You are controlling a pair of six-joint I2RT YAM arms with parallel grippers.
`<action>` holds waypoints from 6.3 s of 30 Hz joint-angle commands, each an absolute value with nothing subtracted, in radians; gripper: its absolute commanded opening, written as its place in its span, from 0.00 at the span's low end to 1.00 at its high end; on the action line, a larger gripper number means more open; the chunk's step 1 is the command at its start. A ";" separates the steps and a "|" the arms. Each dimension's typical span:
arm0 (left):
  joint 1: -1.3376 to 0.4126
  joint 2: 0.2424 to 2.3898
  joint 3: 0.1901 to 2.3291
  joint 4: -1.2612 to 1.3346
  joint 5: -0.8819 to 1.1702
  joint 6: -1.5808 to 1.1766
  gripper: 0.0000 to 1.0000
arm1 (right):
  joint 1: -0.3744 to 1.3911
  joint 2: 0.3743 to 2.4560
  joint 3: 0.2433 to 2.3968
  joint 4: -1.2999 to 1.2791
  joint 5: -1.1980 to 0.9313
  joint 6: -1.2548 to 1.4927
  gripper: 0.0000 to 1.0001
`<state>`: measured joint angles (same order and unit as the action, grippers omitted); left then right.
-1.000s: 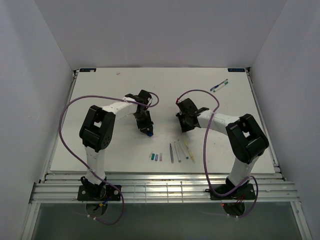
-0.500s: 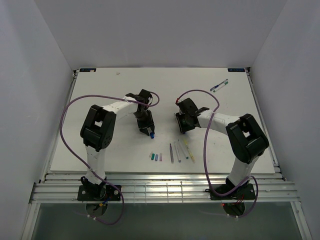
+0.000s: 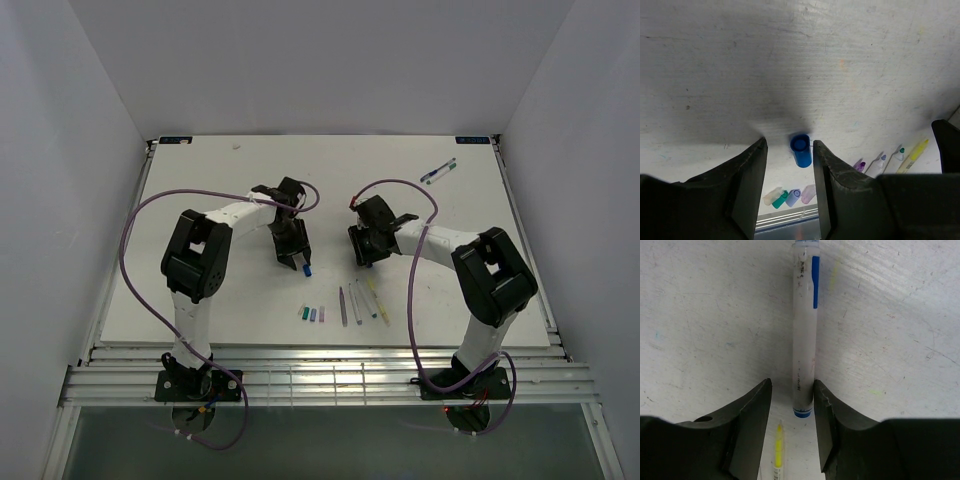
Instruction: Open the pen caps
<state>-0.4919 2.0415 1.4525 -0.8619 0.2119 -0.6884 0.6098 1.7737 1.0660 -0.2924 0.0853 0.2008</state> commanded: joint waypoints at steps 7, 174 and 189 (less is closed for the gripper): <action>-0.437 1.967 1.523 -0.864 0.163 -0.690 0.58 | 0.609 1.789 1.146 -0.342 0.066 0.169 0.52; -0.284 1.462 1.194 -0.732 0.297 -0.775 0.00 | 0.634 1.558 1.292 -0.520 -0.326 0.261 0.08; -0.399 1.620 1.104 -0.629 0.327 -0.749 0.00 | 0.348 1.730 1.275 -0.500 -0.224 0.111 0.08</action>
<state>-0.3916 1.6157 1.1034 -0.6853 0.3080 -0.7757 0.3550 1.7027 1.2545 -0.5014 -0.2569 0.1642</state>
